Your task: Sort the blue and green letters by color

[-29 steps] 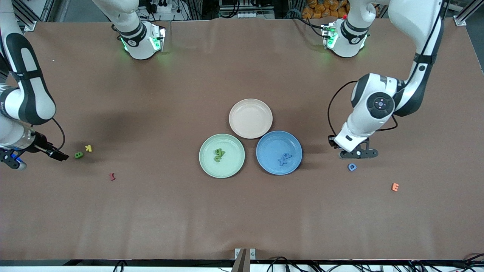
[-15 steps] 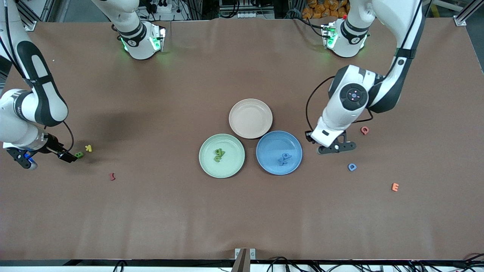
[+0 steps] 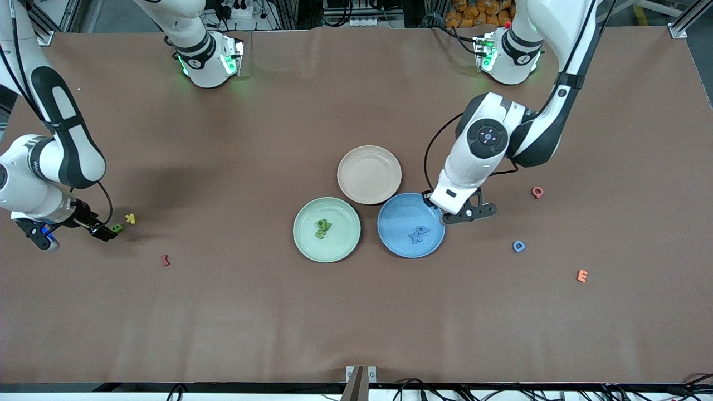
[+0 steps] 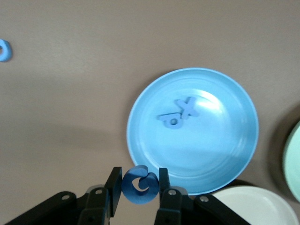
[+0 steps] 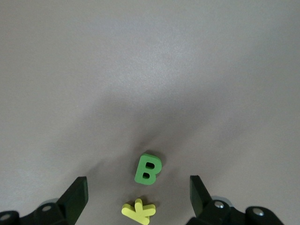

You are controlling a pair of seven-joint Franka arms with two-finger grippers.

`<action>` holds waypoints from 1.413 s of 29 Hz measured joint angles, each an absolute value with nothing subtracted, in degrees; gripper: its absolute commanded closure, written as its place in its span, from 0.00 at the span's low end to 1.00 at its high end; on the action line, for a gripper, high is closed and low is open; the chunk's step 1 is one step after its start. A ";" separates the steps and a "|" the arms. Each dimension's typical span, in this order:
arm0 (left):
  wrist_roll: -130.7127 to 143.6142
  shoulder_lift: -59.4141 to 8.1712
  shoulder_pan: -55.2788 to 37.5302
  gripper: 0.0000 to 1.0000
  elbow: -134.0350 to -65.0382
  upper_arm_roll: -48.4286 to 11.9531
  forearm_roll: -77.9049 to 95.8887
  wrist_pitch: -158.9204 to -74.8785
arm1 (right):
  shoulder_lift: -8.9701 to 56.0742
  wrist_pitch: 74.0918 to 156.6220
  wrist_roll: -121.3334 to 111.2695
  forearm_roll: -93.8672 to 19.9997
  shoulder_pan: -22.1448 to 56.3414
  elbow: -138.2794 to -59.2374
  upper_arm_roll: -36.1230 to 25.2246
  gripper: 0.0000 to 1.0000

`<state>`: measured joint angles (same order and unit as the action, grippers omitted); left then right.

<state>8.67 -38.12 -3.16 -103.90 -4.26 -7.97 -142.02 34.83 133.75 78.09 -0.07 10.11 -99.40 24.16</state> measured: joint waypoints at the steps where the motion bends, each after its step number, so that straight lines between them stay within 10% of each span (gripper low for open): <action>1: 8.67 -38.08 -3.16 0.20 -103.95 -4.26 -7.97 -142.03 | 35.00 134.30 78.22 -0.07 10.26 -99.39 24.16 1.00; 3: 8.67 -37.99 -3.16 0.21 -104.06 -4.27 -7.97 -142.03 | 35.30 135.37 78.35 -0.07 10.48 -99.38 24.16 0.90; 7: 8.67 -37.86 -3.16 0.28 -104.19 -4.27 -7.97 -142.04 | 35.58 136.12 78.41 -0.08 10.58 -99.33 24.16 0.25; 11: 8.67 -37.78 -3.15 0.34 -104.27 -4.29 -7.97 -142.07 | 35.70 136.27 78.48 -0.09 10.58 -99.02 24.13 0.01; 41: 9.15 -37.37 -3.03 0.75 -104.46 -4.69 -7.96 -142.56 | 33.01 136.27 77.75 0.01 9.36 -96.56 23.85 0.00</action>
<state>9.15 -37.37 -3.03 -104.46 -4.69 -7.96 -142.56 33.01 136.27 77.75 0.01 9.36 -96.56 23.85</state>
